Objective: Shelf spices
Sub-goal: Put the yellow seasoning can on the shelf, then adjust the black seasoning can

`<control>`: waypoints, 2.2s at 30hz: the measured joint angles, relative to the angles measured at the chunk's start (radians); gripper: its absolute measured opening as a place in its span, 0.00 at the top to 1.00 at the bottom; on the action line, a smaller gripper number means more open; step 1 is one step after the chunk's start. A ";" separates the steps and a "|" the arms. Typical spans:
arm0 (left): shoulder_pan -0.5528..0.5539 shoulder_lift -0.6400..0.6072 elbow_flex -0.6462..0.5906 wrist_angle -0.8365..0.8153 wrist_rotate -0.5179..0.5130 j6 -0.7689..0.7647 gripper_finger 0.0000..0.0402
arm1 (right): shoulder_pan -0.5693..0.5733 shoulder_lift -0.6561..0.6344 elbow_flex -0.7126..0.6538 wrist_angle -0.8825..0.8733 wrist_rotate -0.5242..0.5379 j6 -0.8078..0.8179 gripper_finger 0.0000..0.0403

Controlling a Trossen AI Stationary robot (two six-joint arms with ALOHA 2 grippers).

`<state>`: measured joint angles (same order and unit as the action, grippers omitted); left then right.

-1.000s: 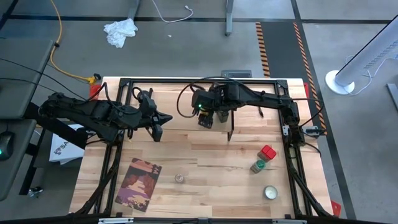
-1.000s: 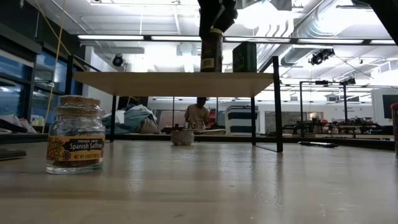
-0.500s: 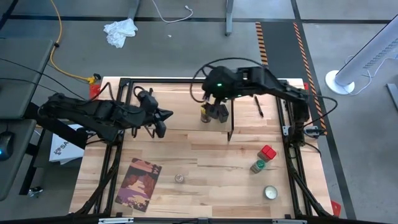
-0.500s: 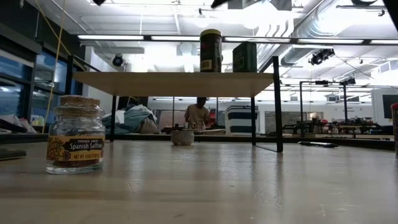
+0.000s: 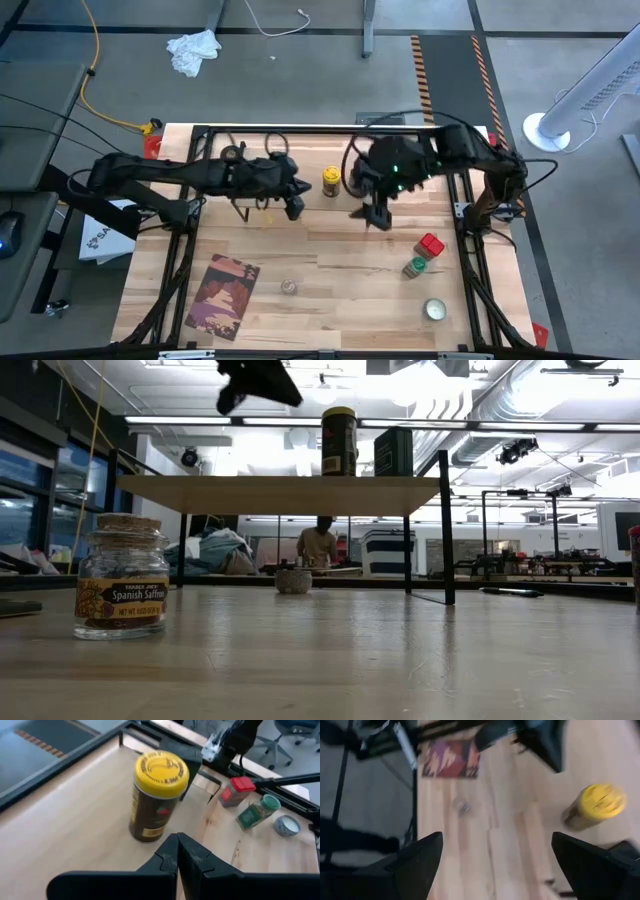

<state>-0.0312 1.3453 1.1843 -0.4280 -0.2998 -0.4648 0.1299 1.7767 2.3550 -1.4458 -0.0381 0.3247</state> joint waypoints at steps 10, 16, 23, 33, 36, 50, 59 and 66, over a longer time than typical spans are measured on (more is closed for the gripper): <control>-0.039 0.106 0.000 0.052 -0.198 -0.033 1.00 | 0.219 -0.002 -0.141 -0.123 0.274 0.295 0.34; -0.043 0.165 0.000 0.105 -0.316 -0.148 1.00 | 0.299 -0.007 -0.324 -0.125 0.416 0.488 0.92; -0.081 0.221 0.000 0.120 -0.324 -0.331 1.00 | 0.373 -0.078 -0.443 -0.125 0.485 0.728 0.99; -0.099 0.284 0.001 0.211 -0.387 -0.381 1.00 | 0.399 -0.184 -0.517 -0.125 0.579 0.907 1.00; -0.085 0.318 0.001 0.259 -0.384 -0.380 1.00 | 0.389 -0.185 -0.534 -0.123 0.589 0.910 1.00; -0.048 0.328 0.000 0.291 -0.296 -0.288 1.00 | 0.175 -0.239 -0.838 0.120 0.557 0.856 1.00; -0.114 0.249 0.000 0.157 -0.326 -0.256 1.00 | -0.010 -0.384 -1.014 0.387 0.488 0.731 1.00; -0.158 0.193 0.000 0.035 -0.446 -0.256 1.00 | -0.071 -0.391 -1.081 0.523 0.479 0.687 1.00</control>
<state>-0.1896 1.5380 1.1847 -0.3932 -0.7458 -0.7210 0.0587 1.3855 1.2736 -0.9225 0.4412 1.0112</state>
